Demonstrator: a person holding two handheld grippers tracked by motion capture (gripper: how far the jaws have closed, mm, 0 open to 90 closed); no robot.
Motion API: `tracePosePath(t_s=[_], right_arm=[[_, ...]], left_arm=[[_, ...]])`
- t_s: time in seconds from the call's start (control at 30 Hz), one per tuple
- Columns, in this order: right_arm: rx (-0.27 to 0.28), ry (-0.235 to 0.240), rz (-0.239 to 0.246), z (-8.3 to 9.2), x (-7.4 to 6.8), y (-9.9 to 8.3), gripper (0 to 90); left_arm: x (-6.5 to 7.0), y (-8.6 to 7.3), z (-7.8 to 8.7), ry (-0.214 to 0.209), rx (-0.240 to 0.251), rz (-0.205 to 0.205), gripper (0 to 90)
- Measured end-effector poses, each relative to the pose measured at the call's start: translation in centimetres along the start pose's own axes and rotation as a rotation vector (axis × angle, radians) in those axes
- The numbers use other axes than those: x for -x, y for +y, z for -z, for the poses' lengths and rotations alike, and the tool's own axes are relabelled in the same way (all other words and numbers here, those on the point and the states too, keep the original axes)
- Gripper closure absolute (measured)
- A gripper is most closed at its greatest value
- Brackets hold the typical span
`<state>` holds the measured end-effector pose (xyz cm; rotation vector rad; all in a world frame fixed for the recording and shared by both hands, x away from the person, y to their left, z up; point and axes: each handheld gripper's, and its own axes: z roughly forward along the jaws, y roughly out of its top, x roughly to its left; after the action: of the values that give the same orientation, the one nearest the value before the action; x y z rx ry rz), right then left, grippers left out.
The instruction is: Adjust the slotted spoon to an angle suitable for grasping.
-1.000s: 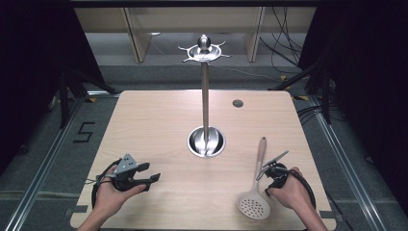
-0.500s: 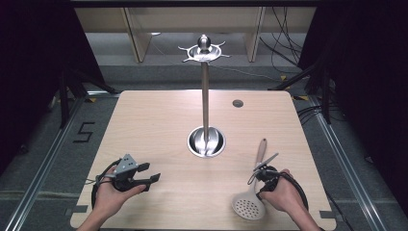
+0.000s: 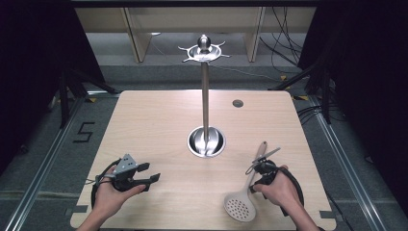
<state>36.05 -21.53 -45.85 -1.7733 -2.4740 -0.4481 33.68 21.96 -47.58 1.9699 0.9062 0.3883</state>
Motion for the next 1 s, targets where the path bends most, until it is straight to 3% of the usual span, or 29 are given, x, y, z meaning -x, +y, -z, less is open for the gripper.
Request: tracePosePath(t_s=[0.03,0.07,0.1,0.13,0.17,0.2,0.23,0.27,0.37,0.5,0.63,1.0], right_arm=[[-0.018,0.016,-0.077,0.5,0.0,0.4,72.3],[0.006,0.003,-0.134,0.5,0.0,0.9,66.8],[0.012,-0.009,-0.164,0.7,0.3,1.4,61.7],[0.058,-0.042,-0.156,0.6,0.8,1.9,57.9],[0.073,-0.068,-0.116,0.5,1.5,2.4,54.3],[0.073,-0.068,-0.116,0.5,1.5,2.4,54.3],[0.072,-0.065,-0.157,0.2,1.8,3.3,47.9],[0.096,-0.075,-0.165,-0.1,2.0,3.6,45.6],[0.091,-0.100,-0.248,-0.6,2.1,4.6,40.4],[0.096,-0.123,-0.271,-1.0,2.5,5.4,35.6],[0.088,-0.109,-0.317,-1.3,2.4,6.1,35.7],[0.072,-0.144,-0.343,-1.7,2.5,7.2,36.2]], left_arm=[[0.0,0.0,0.0,0.000,0.001,0.001,38.6],[0.0,0.0,0.0,0.000,0.001,0.001,38.6],[0.0,0.0,0.0,-0.001,0.001,-0.001,38.6],[0.0,0.0,0.0,0.000,0.002,0.001,38.6],[0.0,0.0,0.1,0.008,-0.002,0.000,38.6],[0.0,0.0,0.1,0.008,-0.002,0.000,38.6],[0.1,0.0,0.1,0.008,-0.003,0.022,38.6],[0.0,0.0,0.0,0.003,0.008,0.006,38.6],[0.0,-0.1,0.1,0.001,0.008,0.008,38.5],[0.0,-0.1,0.0,-0.001,0.012,0.013,38.6],[0.1,0.0,0.1,0.006,-0.003,0.020,38.6],[0.0,-0.1,0.0,-0.003,0.006,0.009,38.6]])
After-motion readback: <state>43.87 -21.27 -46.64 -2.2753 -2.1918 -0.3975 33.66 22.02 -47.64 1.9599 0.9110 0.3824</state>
